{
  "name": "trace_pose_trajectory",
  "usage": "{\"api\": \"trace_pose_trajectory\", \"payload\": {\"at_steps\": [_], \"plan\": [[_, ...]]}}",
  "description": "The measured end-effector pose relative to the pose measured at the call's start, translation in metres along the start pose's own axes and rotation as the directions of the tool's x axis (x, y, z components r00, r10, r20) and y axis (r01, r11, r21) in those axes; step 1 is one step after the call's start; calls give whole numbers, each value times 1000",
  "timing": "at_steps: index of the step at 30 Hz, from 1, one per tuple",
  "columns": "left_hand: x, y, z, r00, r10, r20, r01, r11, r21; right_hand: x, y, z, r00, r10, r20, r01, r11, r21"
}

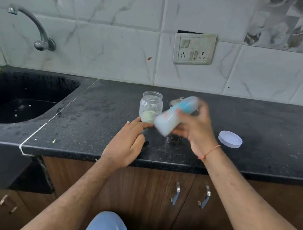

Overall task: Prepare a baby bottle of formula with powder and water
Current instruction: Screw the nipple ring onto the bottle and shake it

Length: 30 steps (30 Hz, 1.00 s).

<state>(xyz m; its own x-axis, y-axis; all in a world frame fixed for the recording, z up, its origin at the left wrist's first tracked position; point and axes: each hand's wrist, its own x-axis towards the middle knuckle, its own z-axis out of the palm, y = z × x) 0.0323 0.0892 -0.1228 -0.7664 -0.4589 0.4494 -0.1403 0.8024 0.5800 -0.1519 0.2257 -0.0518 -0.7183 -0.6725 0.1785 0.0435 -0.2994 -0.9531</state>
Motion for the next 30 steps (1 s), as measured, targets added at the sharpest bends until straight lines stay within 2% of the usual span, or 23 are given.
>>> {"api": "trace_pose_trajectory", "payload": {"at_steps": [1, 2, 5, 6, 8, 9, 11, 12, 15, 17, 19, 22, 27, 30], "plan": [[1, 0, 0, 1000, 5, 2, -5, 1000, -1, -2, 5, 1, 996, 18, 92, -8, 994, -107], [2, 1, -1, 1000, 10, 5, -10, 1000, -4, -2, 9, 1, 994, 20, 106, -7, 992, -129], [1, -2, 1, 1000, 1, -8, -1, 1000, -8, 2, 8, -2, 997, 7, -73, 0, 995, 96], [0, -2, 2, 1000, -1, -8, 1, 1000, -3, 2, 4, -1, 999, 5, -48, -3, 998, 57], [1, -3, 1, 1000, 10, -2, -10, 1000, -9, 1, 3, 2, 996, 9, 92, 4, 990, -140], [2, -3, 1, 1000, 14, 5, -14, 1000, -18, 0, 4, 2, 998, 7, 68, 3, 990, -138], [2, -3, 1, 1000, 0, -13, 0, 999, -50, 3, 2, -1, 997, -8, -76, 9, 1000, 21], [1, -2, 1, 999, -4, -33, 2, 998, -60, 3, 0, -1, 997, -9, -83, 11, 1000, 28], [2, 1, 0, 1000, 21, -17, -22, 998, -54, -8, 10, 8, 987, 28, 160, 14, 966, -257], [4, 2, 0, 1000, 14, 22, -13, 999, -45, -17, 19, 14, 989, 33, 145, 2, 972, -236], [3, 1, -1, 1000, 0, 7, 0, 999, -33, -20, 20, 21, 997, -28, 78, 44, 978, -204], [1, 3, -2, 1000, -1, -28, 0, 999, -45, -20, 22, 27, 994, -67, 81, 86, 965, -248], [0, 0, -12, 1000, -22, -20, 15, 959, -285, -24, 27, 19, 951, -9, 309, 96, 958, -269], [0, 1, -16, 997, -56, 54, 72, 928, -365, -24, 29, 17, 937, 17, 348, 83, 959, -270]]}}
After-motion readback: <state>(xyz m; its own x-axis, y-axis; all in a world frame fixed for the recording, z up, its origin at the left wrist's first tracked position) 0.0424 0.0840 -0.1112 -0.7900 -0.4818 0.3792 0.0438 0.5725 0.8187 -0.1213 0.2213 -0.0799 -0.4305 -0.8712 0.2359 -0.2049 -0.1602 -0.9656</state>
